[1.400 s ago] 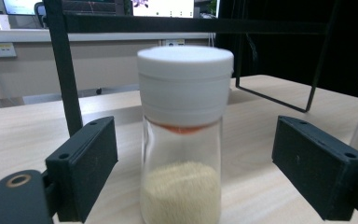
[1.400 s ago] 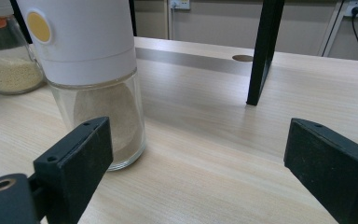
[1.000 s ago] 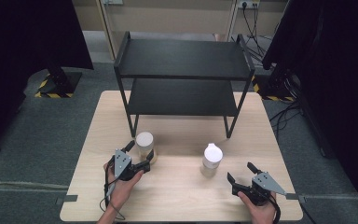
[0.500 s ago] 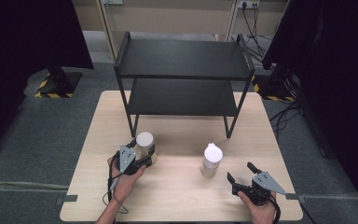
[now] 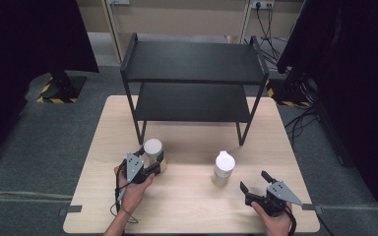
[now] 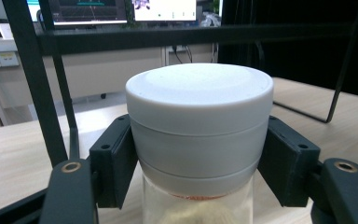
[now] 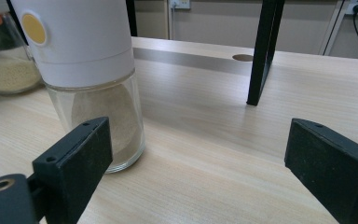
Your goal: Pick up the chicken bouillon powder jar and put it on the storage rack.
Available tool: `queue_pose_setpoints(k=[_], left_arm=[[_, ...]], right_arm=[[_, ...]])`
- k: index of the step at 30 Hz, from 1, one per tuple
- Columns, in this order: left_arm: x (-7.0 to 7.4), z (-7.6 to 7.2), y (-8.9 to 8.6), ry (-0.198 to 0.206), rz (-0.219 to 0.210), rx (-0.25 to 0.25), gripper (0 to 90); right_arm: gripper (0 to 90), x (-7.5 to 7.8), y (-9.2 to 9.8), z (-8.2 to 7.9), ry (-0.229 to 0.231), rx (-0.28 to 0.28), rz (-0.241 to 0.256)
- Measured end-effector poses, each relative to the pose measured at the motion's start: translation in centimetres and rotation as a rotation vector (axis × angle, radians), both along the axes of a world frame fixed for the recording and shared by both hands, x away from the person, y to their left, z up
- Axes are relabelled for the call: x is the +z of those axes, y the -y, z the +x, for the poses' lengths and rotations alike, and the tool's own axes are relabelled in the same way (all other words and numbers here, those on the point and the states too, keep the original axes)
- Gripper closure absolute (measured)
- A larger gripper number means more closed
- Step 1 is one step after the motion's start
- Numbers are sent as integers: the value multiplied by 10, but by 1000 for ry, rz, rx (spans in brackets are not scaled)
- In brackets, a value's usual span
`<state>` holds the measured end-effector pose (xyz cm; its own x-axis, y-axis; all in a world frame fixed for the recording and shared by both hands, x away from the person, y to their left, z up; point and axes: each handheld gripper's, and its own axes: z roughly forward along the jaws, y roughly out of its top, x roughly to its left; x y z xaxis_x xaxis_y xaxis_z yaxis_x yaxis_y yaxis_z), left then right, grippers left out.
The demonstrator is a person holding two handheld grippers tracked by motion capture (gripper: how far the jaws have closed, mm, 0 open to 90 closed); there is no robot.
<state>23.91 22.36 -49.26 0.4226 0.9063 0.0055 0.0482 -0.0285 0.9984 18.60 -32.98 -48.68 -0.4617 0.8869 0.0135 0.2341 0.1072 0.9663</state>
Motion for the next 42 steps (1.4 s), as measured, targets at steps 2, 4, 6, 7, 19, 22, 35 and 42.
queue_pose_setpoints(k=[2,4,6,7,19,22,35,42], left_arm=[[3,-1,0,6,-4,-3,339],[12,-4,0,32,-15,-2,339],[19,-6,0,51,-18,3,340],[22,-7,0,61,-17,5,340],[61,-8,-2,140,-38,23,340],[70,-7,-1,158,-44,27,340],[102,3,5,225,-66,52,340],[119,9,6,256,-87,71,340]], right_arm=[[78,0,0,0,-1,1,-1],[78,0,0,0,0,0,0],[77,0,0,0,0,-1,2],[78,0,0,0,0,-1,2],[77,0,1,0,-5,-2,5],[77,0,1,0,-4,-2,6],[76,0,2,1,-5,-3,13],[76,0,2,1,-8,-4,15]])
